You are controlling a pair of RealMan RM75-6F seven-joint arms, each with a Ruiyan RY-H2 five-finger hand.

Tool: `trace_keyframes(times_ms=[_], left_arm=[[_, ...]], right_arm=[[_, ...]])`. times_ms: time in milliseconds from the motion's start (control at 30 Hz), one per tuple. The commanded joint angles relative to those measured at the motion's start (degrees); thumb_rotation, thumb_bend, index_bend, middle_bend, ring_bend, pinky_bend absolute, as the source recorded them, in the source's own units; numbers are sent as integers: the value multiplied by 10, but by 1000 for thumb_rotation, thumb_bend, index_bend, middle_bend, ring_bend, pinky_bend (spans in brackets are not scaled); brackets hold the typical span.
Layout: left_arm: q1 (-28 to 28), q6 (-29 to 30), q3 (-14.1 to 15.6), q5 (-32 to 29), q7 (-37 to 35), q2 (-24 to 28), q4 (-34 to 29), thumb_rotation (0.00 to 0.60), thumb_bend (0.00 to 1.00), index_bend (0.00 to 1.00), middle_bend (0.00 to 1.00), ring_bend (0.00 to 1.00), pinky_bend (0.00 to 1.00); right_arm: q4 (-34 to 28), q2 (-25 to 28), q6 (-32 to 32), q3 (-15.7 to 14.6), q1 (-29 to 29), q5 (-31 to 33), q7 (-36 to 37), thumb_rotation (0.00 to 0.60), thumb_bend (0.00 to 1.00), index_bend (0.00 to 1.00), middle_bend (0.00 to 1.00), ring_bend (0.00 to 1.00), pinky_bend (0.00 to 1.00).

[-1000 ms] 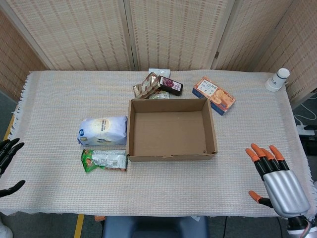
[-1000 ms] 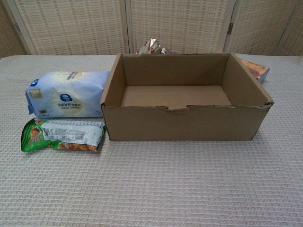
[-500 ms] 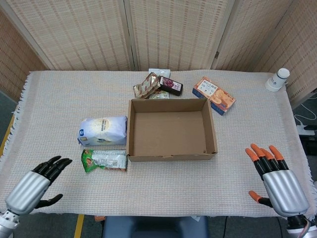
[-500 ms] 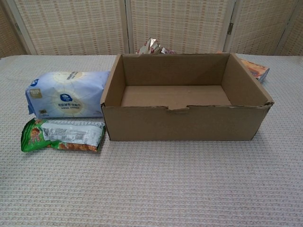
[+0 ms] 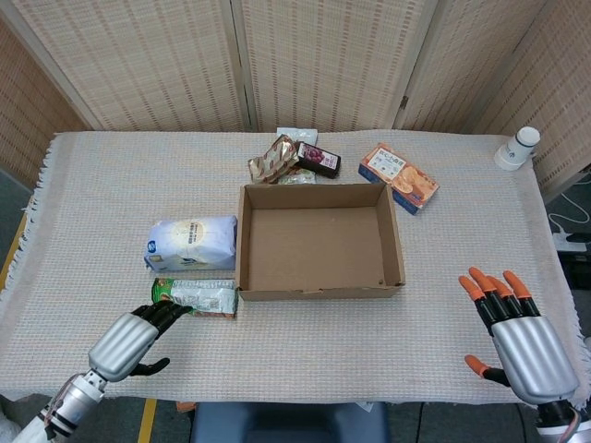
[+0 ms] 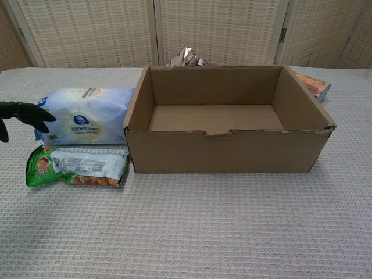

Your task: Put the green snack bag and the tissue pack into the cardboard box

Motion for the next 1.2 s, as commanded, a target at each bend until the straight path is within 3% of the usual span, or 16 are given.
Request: trace_keyframes(times_ms=[33, 167, 267, 400, 1200], left_arm=[[-29, -32, -22, -43, 45, -45, 38, 600, 234, 132, 183, 143, 325], [-36, -30, -30, -51, 89, -67, 65, 600, 235, 135, 183, 143, 325], [-52, -53, -46, -110, 122, -108, 101, 600, 236, 136, 182, 140, 323], [-69, -65, -53, -141, 152, -124, 124, 600, 236, 131, 168, 124, 308], [-143, -114, -45, -233, 174, -199, 223, 600, 236, 145, 163, 117, 300]], right_arm=[[0, 1, 1, 0, 0, 0, 1, 600, 4, 56, 9, 0, 0], [0, 2, 3, 1, 0, 1, 2, 600, 3, 56, 8, 0, 0], [0, 5, 8, 5, 0, 9, 5, 600, 4, 56, 8, 0, 0], [0, 8, 5, 8, 3, 20, 9, 600, 4, 55, 9, 0, 0], [0, -2, -4, 21, 19, 68, -10, 600, 4, 55, 9, 0, 0]])
